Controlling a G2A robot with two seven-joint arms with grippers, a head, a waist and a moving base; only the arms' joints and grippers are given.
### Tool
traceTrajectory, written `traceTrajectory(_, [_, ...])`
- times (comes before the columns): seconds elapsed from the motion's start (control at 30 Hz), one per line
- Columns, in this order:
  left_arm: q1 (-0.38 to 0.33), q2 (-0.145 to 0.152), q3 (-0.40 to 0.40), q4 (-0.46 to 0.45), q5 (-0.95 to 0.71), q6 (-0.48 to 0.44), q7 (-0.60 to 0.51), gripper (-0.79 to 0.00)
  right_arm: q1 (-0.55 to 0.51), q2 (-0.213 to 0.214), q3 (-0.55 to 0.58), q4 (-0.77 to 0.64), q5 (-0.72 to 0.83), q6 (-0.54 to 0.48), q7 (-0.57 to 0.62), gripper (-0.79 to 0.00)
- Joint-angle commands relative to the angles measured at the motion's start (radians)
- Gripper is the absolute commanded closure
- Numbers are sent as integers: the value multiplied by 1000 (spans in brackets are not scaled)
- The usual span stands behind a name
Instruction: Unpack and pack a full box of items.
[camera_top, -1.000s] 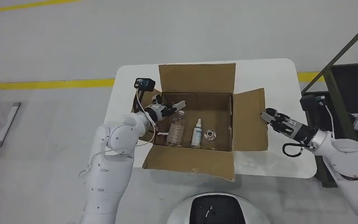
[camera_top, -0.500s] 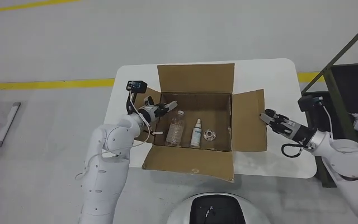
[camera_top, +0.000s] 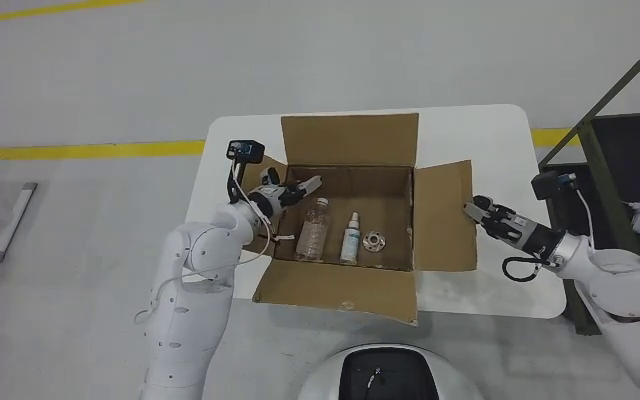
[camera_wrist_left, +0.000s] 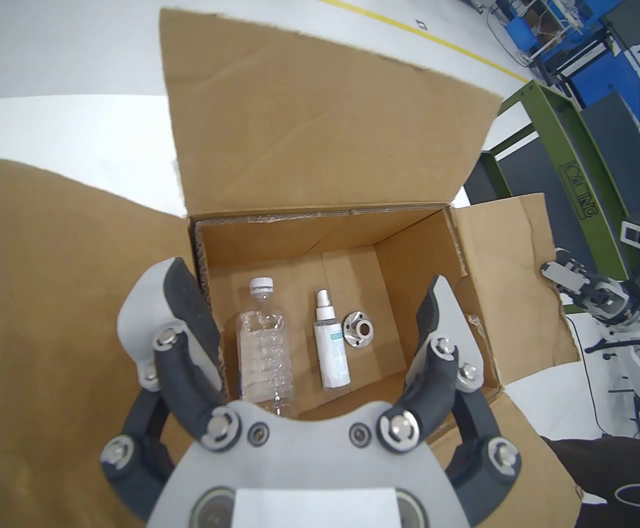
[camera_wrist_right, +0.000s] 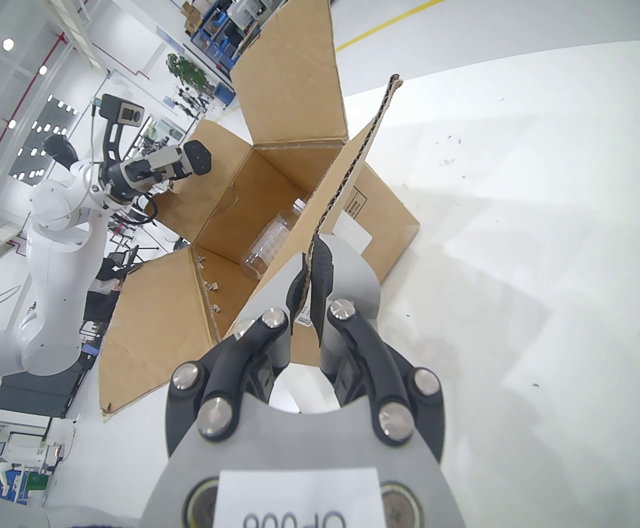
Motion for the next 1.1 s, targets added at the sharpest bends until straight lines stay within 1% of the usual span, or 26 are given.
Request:
traceTrajectory(0.0, [-9, 2, 2, -27, 10, -1, -16, -785, 0, 0, 0, -2, -1, -1, 0, 0])
traceTrajectory(0.17, [-23, 10, -13, -59, 47, -2, -57, -785, 4, 0, -4, -2, -1, 0, 0, 0])
traceTrajectory(0.3, [-8, 17, -39, -38, 68, 16, -59, -785, 5, 0, -7, -4, -1, 0, 0, 0])
traceTrajectory(0.53, [12, 27, -63, -19, 111, 16, -48, -785, 5, 0, -9, -5, -4, 3, -1, 0])
traceTrajectory(0.8, [19, 31, -58, 17, 117, 15, -28, -785, 11, -1, -17, -2, -7, 5, 3, 0])
traceTrajectory(0.97, [15, 30, -42, 2, 85, 15, -24, -785, 15, 0, -14, 4, -3, 4, 2, 0])
traceTrajectory(1.0, [12, 29, -35, -8, 77, 12, -24, -785, 16, 0, -11, 2, 0, 2, -1, -55])
traceTrajectory(1.03, [7, 28, -27, -18, 68, 9, -24, -785, 17, 0, -8, -3, 3, -1, -4, -157])
traceTrajectory(1.07, [2, 27, -17, -26, 62, 8, -27, -785, 17, 0, -4, -7, 0, -4, -7, -172])
